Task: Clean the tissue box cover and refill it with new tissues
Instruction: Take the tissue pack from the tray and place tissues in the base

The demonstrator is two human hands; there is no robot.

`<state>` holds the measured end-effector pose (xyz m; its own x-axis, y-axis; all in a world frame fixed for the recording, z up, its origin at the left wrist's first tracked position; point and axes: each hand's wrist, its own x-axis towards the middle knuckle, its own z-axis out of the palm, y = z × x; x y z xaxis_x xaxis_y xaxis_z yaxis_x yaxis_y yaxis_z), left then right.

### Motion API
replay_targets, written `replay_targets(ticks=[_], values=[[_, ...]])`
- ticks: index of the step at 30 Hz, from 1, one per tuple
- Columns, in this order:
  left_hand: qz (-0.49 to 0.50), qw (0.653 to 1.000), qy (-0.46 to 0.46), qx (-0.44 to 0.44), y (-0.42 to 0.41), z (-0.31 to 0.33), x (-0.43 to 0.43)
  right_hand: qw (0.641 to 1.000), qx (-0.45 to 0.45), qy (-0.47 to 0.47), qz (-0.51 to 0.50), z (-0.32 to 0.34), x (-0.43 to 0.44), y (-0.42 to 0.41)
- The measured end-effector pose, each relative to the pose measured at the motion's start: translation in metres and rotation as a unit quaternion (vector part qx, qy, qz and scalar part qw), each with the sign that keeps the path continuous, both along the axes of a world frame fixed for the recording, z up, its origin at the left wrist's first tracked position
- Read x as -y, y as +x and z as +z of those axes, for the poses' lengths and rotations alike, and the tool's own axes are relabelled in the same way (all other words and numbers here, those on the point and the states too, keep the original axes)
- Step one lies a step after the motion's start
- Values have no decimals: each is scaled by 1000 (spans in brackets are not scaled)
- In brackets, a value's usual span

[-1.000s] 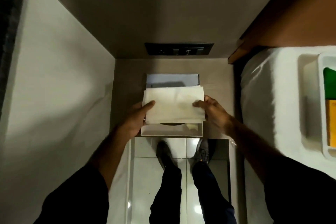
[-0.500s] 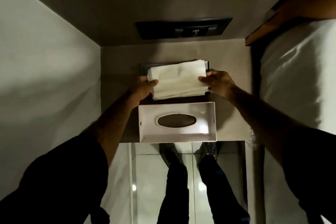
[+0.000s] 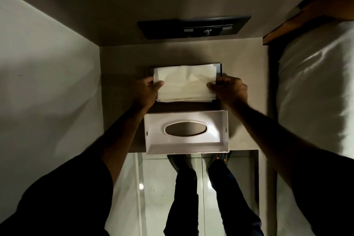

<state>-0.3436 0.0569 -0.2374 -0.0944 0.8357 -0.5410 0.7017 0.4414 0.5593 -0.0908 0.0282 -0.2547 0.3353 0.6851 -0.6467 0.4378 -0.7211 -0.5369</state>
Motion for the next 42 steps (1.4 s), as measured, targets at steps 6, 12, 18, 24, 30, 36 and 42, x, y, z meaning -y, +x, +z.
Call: replay_targets(ticks=[6, 12, 18, 24, 30, 36, 42], values=[[8, 1000, 23, -19, 5, 1, 4, 993, 80, 15, 85, 1, 4, -1], [26, 999, 18, -33, -1, -3, 11, 984, 120, 63, 114, 6, 11, 2], [-52, 997, 41, -46, -17, -1, 7, 941, 157, 141, 266, 13, 4, 4], [-212, 969, 34, -119, -19, -3, -9, 896, 166, 113, 397, 6, -12, 4], [-289, 946, 27, -143, -20, -7, -17, 893, 158, 128, 401, 0, -17, 7], [-271, 955, 43, -113, -26, -9, -19, 899, 180, 132, 377, -1, -14, 6], [-206, 975, 1, -81, -38, 3, -13, 912, 122, 134, 368, 11, -7, 14]])
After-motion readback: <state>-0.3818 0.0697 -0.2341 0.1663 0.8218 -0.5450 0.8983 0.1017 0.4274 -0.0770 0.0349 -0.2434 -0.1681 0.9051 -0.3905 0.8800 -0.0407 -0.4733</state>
